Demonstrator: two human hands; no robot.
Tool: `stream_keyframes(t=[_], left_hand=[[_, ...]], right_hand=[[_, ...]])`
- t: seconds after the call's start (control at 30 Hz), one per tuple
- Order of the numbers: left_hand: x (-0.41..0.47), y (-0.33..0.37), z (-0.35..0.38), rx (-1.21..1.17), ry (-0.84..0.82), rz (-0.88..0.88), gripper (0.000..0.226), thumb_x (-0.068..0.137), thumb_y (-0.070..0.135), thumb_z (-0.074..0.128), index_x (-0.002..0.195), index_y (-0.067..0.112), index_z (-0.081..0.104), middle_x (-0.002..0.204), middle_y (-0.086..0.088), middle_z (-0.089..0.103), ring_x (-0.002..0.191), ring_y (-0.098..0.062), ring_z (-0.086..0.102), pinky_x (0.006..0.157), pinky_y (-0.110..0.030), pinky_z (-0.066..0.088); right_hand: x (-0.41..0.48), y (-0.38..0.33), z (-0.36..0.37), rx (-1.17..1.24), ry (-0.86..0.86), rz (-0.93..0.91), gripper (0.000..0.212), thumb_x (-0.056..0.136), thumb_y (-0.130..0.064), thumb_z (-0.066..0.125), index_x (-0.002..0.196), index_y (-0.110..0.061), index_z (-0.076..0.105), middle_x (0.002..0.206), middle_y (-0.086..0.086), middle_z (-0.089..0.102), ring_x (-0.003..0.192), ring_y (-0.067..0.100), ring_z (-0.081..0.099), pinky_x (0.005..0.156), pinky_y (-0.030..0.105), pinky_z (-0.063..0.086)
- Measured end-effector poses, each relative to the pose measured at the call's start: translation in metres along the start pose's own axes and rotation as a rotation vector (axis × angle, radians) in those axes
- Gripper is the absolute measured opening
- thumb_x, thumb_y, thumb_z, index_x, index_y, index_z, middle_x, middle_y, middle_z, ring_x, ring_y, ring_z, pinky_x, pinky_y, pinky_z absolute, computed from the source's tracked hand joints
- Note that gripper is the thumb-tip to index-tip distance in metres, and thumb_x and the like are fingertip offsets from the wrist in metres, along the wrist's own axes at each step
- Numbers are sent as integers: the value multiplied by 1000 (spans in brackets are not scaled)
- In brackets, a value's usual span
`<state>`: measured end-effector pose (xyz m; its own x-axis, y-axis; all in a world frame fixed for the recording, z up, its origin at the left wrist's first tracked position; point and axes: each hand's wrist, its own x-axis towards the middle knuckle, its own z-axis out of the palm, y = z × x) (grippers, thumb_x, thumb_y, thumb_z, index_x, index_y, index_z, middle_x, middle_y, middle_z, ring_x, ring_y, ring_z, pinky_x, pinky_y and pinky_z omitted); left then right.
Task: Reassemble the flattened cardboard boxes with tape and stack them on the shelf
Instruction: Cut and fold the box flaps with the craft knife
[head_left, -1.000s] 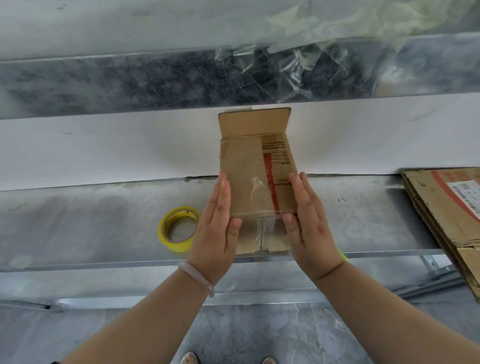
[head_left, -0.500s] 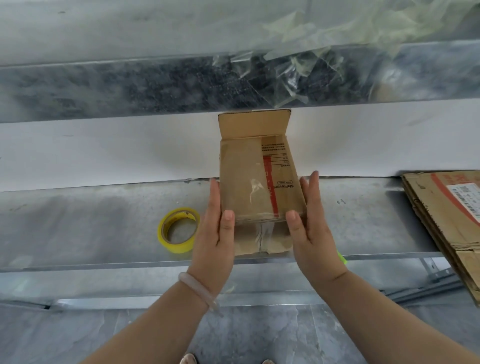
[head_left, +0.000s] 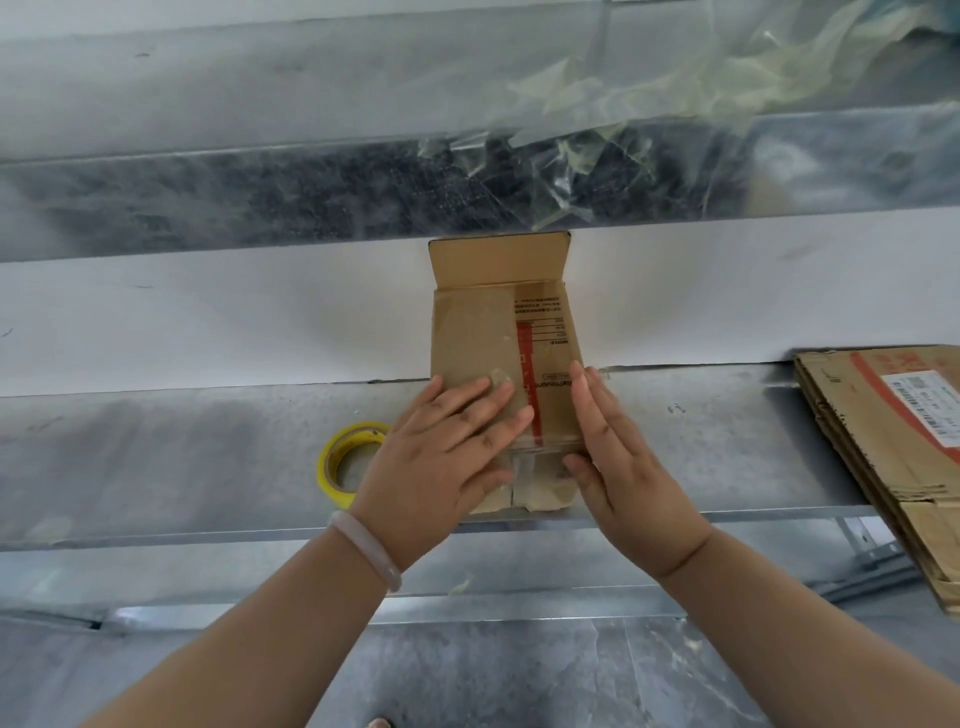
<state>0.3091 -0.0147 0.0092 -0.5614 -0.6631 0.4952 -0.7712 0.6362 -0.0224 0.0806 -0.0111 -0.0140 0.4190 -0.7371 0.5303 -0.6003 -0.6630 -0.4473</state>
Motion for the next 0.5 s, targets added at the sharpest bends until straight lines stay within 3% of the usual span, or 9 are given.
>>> stream_keyframes(t=[0.1,0.17,0.23,0.3,0.37,0.43,0.5], left_hand=[[-2,7,-5,25,-3,-15,41,99,36,43,138,24,49,143,1,49,134,-21,43,110,-49,32],[-3,14,-10,-14,44,-25,37,97,30,46,132,22,56,141,1,52,132,-22,45,108,-51,34],[-5,22,-19,-85,121,-41,36,96,25,48,131,21,57,140,1,52,132,-21,45,108,-51,34],[-8,30,-33,-212,207,-110,38,95,23,50,133,20,54,141,4,50,134,-17,43,112,-47,31],[-9,38,-46,-341,288,-224,40,95,23,51,134,20,51,142,8,48,136,-11,40,116,-38,27],[-13,47,-54,-457,363,-331,43,94,23,50,137,20,48,141,9,49,135,-9,41,115,-30,28],[-21,57,-53,-569,394,-400,45,95,23,48,139,21,44,142,8,50,133,-10,43,110,-24,33]], right_hand=[[-12,-11,-8,189,-73,193,79,98,-40,47,157,-20,-2,163,-1,13,149,11,16,119,23,21],[-24,-20,-15,396,50,451,69,97,-54,40,155,-36,9,157,-13,24,144,2,27,114,21,28],[-39,-20,-18,471,202,742,50,98,-53,34,146,-44,28,147,-15,39,136,3,40,111,25,33],[-53,-16,-22,536,166,1021,47,100,-49,35,143,-32,42,142,-5,50,126,12,50,108,30,37],[-64,-15,-24,796,58,1208,63,93,-61,38,142,-23,44,137,5,56,114,20,58,101,39,48],[-68,-30,-31,1100,45,1207,77,74,-75,47,140,-37,35,128,0,58,109,18,62,96,42,52],[-69,-43,-40,1192,142,1055,73,67,-81,55,130,-45,41,126,-10,60,113,13,62,102,42,49]])
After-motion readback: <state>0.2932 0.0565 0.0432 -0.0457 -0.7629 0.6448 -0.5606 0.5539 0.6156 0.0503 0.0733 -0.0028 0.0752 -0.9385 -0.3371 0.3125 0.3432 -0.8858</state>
